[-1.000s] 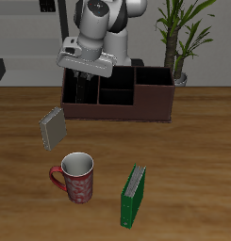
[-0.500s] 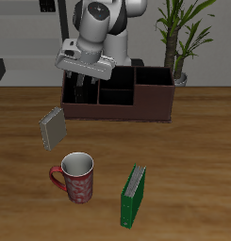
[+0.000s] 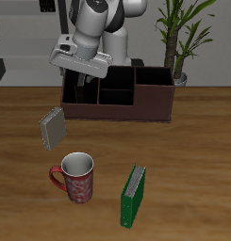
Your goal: Place the black book into the back desk caddy's left compartment and place the yellow book into the back desk caddy's right compartment and place the green book into the back desk caddy's right compartment
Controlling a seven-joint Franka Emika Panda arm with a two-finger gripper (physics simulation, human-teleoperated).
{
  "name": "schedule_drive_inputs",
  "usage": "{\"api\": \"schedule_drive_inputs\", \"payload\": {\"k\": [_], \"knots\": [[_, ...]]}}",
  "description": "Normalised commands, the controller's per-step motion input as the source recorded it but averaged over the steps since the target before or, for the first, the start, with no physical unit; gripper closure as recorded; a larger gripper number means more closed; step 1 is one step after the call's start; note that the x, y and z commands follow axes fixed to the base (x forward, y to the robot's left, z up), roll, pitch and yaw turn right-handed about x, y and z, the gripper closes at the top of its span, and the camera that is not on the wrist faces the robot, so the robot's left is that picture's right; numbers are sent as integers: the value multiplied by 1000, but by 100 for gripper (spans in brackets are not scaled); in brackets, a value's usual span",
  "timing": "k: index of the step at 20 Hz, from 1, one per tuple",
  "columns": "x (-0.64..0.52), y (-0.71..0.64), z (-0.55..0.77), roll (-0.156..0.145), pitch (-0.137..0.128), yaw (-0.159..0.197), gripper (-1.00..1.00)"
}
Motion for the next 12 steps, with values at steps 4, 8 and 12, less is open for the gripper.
{"api": "schedule_drive_inputs", "payload": {"k": [4, 8, 12], "knots": [[352, -268, 410, 56, -51, 76, -100], [482, -350, 317, 94, 5, 9, -100], [470, -503, 280, -3, -31, -79, -100]]}}
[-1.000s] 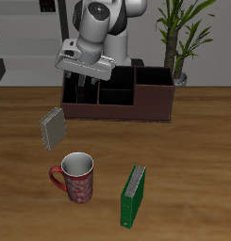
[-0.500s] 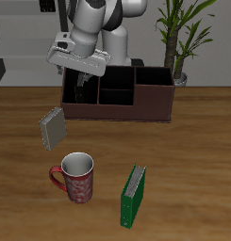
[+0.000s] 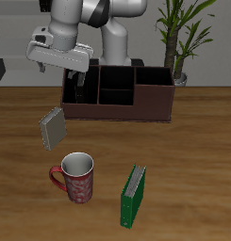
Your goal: Place the black book into the back desk caddy's left compartment and place the yellow book into the back desk caddy's right compartment and place the green book into the back desk caddy's right compartment
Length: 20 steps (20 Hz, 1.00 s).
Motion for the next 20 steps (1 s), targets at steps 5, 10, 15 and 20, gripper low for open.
{"api": "schedule_drive_inputs", "payload": {"k": [5, 10, 15, 20], "knots": [[323, -248, 164, -5, -30, -34, -100], [373, -165, 103, -22, -52, 28, -100], [290, 12, -37, 15, -26, -49, -100], [207, 89, -142, 4, -54, -36, -100]]}}
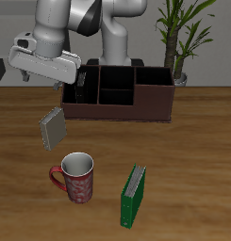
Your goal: Place the black book into the back desk caddy's left compartment and place the yellow book into the back desk caddy's right compartment and place the green book into the back desk caddy's right compartment
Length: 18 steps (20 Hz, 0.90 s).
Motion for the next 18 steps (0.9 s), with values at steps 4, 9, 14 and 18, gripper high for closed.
{"api": "schedule_drive_inputs", "payload": {"k": [4, 9, 14, 18], "knots": [[127, 158, -306, 27, -46, -67, -100], [134, 82, -330, 23, 7, -74, -100], [40, -71, -356, 19, 28, -63, -100], [-171, 142, -205, 43, -71, 2, -100]]}}
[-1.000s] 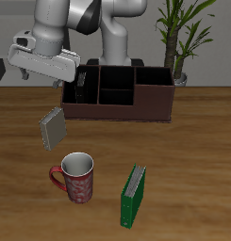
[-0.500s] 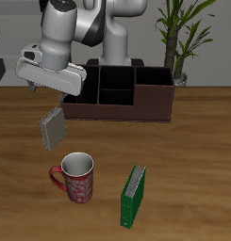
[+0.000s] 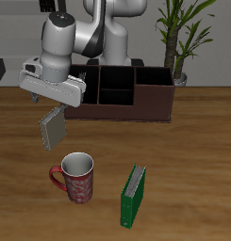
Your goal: Place the black book into the back desk caddy's left compartment and place the yellow book into the back desk caddy's right compartment and place the green book into the back desk caddy's right compartment
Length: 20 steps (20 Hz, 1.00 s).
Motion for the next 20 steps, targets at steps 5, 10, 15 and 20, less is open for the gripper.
{"api": "schedule_drive_inputs", "payload": {"k": [5, 10, 15, 20], "knots": [[-43, 18, -201, 34, -28, -54, -100], [13, -149, -209, -6, 14, -32, -100], [6, -103, -210, -25, 22, -37, -100], [-16, 21, -208, -5, 27, -44, -100]]}}
